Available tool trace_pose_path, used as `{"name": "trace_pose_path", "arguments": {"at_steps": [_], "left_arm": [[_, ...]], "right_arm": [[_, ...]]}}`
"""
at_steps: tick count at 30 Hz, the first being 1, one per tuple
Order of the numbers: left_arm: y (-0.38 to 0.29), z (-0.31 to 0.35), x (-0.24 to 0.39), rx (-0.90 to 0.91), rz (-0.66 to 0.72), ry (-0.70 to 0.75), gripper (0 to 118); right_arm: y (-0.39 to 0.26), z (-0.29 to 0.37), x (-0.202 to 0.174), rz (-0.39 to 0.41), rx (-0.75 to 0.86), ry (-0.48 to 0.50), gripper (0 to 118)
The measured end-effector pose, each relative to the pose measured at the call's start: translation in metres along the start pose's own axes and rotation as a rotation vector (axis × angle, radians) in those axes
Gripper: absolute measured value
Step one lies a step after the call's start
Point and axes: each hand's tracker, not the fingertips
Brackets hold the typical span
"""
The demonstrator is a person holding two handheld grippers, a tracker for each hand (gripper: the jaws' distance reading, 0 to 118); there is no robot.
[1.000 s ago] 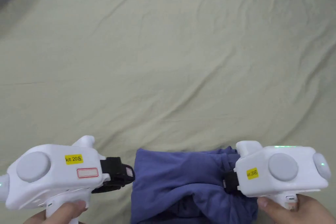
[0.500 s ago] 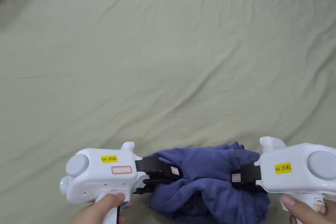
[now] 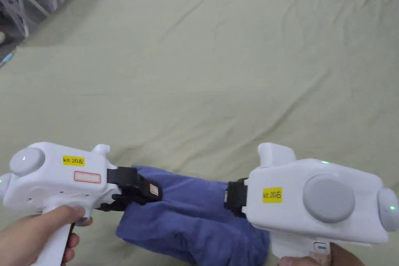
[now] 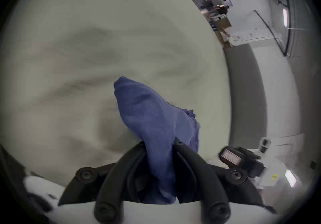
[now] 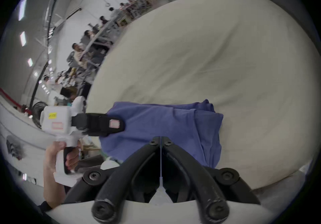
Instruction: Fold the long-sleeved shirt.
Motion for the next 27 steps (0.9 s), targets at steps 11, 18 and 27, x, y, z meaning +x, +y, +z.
{"name": "trace_pose_path", "arguments": {"at_steps": [11, 18, 27], "left_arm": [[0.072, 0.106, -0.155, 0.104, 0.093, 0.537, 31], [0.060, 0.116, -0.154, 0.289, 0.033, 0.771, 113], [0.025, 0.136, -0.014, 0.382, -0.141, 0.509, 0]], "right_arm": [[-0.003, -0.053, -0.137, 0.149, -0.058, 0.179, 0], [0.000, -0.054, -0.135, 0.153, -0.062, 0.180, 0], [0.022, 0.031, -0.071, 0.110, 0.063, 0.198, 0]]}}
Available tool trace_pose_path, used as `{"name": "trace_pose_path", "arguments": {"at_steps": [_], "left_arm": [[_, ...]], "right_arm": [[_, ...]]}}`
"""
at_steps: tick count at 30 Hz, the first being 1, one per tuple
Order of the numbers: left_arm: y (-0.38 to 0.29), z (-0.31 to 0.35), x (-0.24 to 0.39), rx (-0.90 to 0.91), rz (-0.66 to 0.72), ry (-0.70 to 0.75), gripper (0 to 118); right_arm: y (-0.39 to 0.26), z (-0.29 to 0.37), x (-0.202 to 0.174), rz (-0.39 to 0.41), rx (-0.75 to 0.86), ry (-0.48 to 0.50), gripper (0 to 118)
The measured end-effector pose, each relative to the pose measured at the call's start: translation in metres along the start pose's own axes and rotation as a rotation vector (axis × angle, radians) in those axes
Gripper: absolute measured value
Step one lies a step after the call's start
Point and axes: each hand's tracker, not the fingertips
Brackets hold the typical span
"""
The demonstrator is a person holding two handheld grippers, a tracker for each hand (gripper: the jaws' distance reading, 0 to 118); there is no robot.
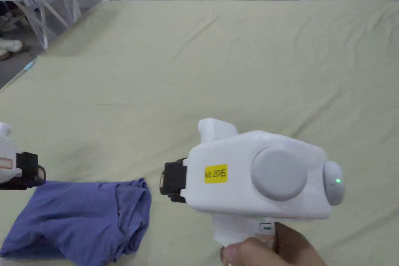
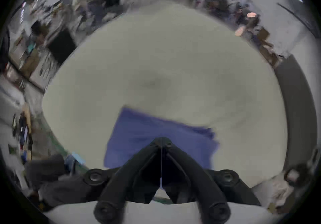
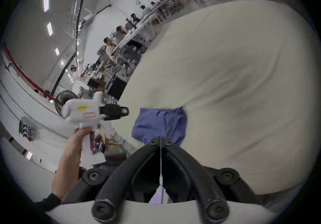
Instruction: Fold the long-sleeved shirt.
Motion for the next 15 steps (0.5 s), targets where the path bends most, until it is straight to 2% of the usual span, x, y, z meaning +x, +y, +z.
{"name": "trace_pose_path", "arguments": {"at_steps": [4, 7, 9, 11, 13, 15], "left_arm": [[-0.008, 0.080, 0.101, 0.235, -0.137, -0.086, 0], [-0.031, 0.130, 0.179, 0.474, -0.268, -0.059, 0], [-0.052, 0.156, 0.226, 0.622, -0.278, -0.071, 0], [-0.075, 0.170, 0.267, 0.708, -0.257, -0.114, 0], [-0.097, 0.182, 0.304, 0.767, -0.286, -0.164, 0], [-0.119, 0.187, 0.338, 0.810, -0.352, -0.170, 0]], "right_arm": [[0.016, 0.094, 0.045, 0.015, 0.207, -0.127, 0], [0.014, 0.175, 0.070, 0.030, 0.404, -0.214, 0], [0.007, 0.222, 0.080, 0.099, 0.506, -0.294, 0], [-0.004, 0.262, 0.082, 0.181, 0.597, -0.416, 0], [-0.016, 0.296, 0.088, 0.207, 0.685, -0.492, 0], [-0.030, 0.323, 0.093, 0.201, 0.749, -0.509, 0]]}}
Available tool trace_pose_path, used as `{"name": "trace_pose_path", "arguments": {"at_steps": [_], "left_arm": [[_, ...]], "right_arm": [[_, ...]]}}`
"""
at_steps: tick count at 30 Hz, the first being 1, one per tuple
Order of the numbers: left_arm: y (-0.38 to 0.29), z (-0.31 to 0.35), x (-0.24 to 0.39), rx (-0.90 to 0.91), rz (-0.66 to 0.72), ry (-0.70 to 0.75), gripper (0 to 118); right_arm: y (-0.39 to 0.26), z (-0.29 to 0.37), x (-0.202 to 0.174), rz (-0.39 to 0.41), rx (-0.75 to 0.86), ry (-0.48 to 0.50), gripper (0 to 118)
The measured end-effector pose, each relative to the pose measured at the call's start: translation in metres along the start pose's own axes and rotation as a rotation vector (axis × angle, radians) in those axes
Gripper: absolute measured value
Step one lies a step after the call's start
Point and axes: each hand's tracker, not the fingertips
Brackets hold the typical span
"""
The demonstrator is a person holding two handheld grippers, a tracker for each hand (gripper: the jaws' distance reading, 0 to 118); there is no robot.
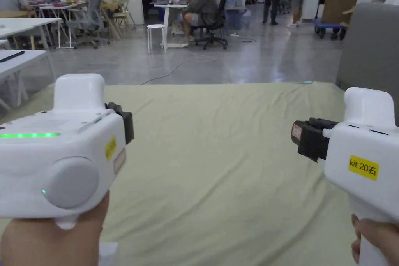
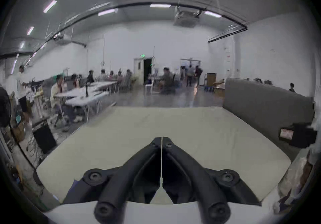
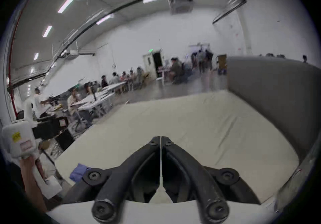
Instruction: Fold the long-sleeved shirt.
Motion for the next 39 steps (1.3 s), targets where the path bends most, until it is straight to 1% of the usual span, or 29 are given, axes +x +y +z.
{"name": "trace_pose_path", "arguments": {"at_steps": [2, 4, 6, 8, 9, 10, 11, 12, 13, 14, 16, 18, 19, 21, 23, 26, 32, 33, 39], "left_arm": [[-0.004, 0.016, 0.030, 0.010, -0.049, -0.004, 0], [-0.008, 0.029, 0.047, 0.009, -0.038, -0.012, 0], [-0.012, 0.042, 0.052, 0.000, -0.018, -0.020, 0], [-0.016, 0.051, 0.053, -0.014, 0.017, -0.019, 0], [-0.017, 0.057, 0.051, -0.016, 0.030, -0.022, 7], [-0.018, 0.063, 0.048, -0.018, 0.049, -0.018, 47], [-0.019, 0.067, 0.046, -0.018, 0.058, -0.006, 97], [-0.018, 0.070, 0.045, -0.010, 0.051, 0.018, 117], [-0.018, 0.071, 0.041, -0.052, 0.039, 0.025, 112], [-0.020, 0.074, 0.040, 0.001, 0.048, -0.021, 116], [-0.021, 0.079, 0.042, -0.020, 0.054, 0.004, 118], [-0.024, 0.083, 0.043, -0.021, 0.044, 0.011, 118], [-0.024, 0.084, 0.045, 0.003, 0.038, 0.014, 118], [-0.018, 0.098, 0.047, 0.017, 0.021, 0.020, 118], [-0.015, 0.105, 0.048, 0.029, 0.019, 0.013, 118], [-0.013, 0.112, 0.049, 0.054, 0.017, -0.014, 118], [-0.009, 0.117, 0.046, 0.037, 0.016, -0.012, 118], [-0.013, 0.117, 0.048, -0.003, 0.033, -0.014, 118], [-0.012, 0.116, 0.049, 0.010, 0.026, -0.026, 118]], "right_arm": [[0.000, 0.019, 0.012, 0.035, 0.013, -0.042, 0], [-0.002, 0.033, 0.017, 0.061, 0.022, -0.061, 0], [-0.005, 0.047, 0.021, 0.065, 0.021, -0.051, 0], [-0.007, 0.053, 0.023, 0.028, -0.006, 0.003, 0], [-0.008, 0.057, 0.023, 0.024, -0.009, 0.015, 13], [-0.008, 0.061, 0.021, 0.029, -0.004, 0.005, 67], [-0.009, 0.061, 0.018, 0.044, 0.016, -0.014, 113], [-0.009, 0.062, 0.015, 0.062, 0.018, -0.023, 115], [-0.008, 0.065, 0.012, 0.073, 0.014, -0.026, 117], [-0.005, 0.068, 0.006, 0.083, 0.081, 0.008, 118], [0.006, 0.073, -0.001, 0.036, 0.061, 0.033, 118], [0.012, 0.072, -0.005, -0.015, 0.042, 0.144, 118], [0.008, 0.089, 0.005, -0.043, 0.039, 0.161, 118], [0.013, 0.091, -0.001, -0.036, 0.016, 0.115, 118], [0.014, 0.096, -0.005, -0.016, 0.029, 0.054, 118], [0.013, 0.101, -0.011, 0.035, 0.050, 0.024, 118], [0.011, 0.099, -0.011, 0.010, 0.021, 0.039, 118], [0.011, 0.099, -0.011, 0.008, 0.020, 0.035, 118], [0.010, 0.097, -0.010, 0.008, 0.013, 0.029, 118]]}}
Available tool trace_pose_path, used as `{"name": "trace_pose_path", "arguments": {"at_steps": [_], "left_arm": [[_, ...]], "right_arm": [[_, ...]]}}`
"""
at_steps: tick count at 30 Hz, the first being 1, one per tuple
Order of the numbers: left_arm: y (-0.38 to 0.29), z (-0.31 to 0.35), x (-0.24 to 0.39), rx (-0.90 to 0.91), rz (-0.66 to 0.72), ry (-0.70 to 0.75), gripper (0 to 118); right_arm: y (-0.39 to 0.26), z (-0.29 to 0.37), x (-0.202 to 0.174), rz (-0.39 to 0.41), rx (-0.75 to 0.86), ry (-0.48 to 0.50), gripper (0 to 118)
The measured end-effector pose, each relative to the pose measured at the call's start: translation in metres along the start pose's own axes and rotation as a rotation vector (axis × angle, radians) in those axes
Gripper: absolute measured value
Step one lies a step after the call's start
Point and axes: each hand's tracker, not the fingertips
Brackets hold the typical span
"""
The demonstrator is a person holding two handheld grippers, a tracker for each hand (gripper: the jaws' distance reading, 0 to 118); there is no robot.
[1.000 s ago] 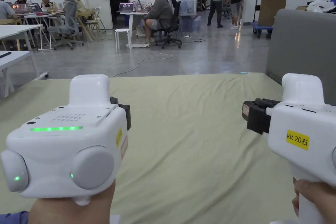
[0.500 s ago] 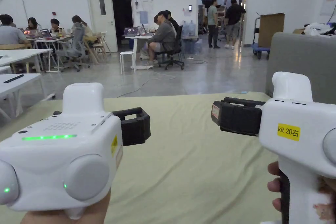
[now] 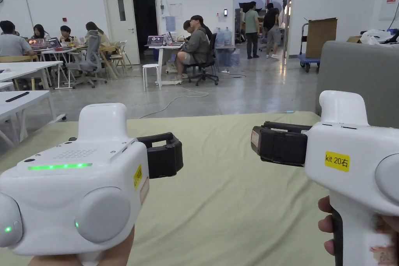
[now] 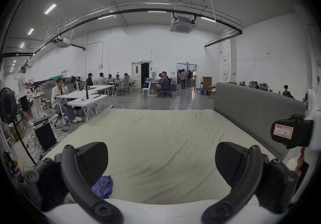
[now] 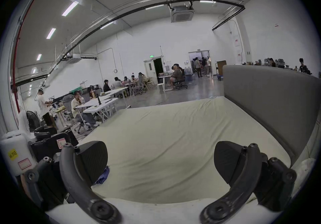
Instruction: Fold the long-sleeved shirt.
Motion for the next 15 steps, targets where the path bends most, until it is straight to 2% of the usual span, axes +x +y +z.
{"name": "trace_pose_path", "arguments": {"at_steps": [15], "left_arm": [[0.0108, 0.0095, -0.0059, 0.007, 0.030, -0.028, 118]], "right_arm": [[0.0019, 0.0032, -0.0087, 0.028, -0.002, 0.002, 118]]}}
